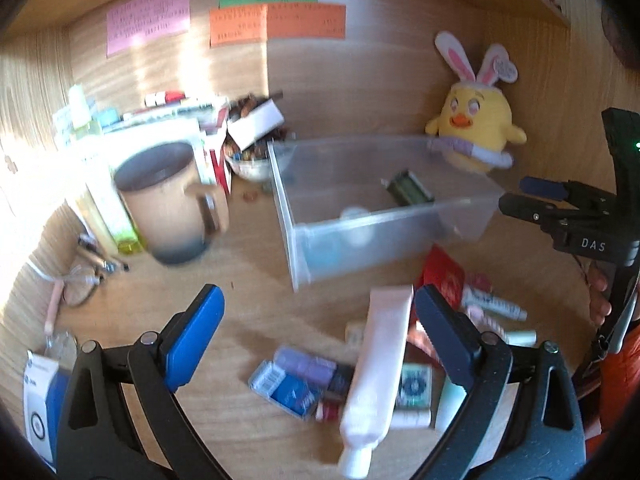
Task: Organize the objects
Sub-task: 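Move both tools back over the remaining items and grasp the white tube with the left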
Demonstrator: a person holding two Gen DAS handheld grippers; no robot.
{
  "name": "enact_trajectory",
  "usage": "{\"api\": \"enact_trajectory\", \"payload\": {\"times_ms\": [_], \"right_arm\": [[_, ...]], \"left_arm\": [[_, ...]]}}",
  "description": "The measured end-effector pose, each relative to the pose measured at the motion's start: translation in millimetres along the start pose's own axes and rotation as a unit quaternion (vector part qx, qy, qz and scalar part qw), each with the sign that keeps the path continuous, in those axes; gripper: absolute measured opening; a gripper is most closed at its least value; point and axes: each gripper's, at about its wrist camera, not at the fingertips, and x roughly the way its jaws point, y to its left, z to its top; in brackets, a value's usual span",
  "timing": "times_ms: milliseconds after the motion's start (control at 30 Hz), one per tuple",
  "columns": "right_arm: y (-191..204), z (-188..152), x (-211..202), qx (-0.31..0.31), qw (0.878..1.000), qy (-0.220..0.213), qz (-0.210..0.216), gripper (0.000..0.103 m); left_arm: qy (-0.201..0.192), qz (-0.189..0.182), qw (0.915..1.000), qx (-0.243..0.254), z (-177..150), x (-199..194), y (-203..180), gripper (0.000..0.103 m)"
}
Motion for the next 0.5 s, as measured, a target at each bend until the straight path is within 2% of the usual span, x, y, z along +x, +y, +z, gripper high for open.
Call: {"api": "enact_trajectory", "payload": {"times_ms": [500], "right_arm": [[-11.3, -66.5, 3.3, 0.026, 0.998, 0.061, 0.004, 0.070]], "left_arm": [[0.068, -0.010, 0.9977, -0.002, -72.2, -6.4, -9.0, 0.097]]}}
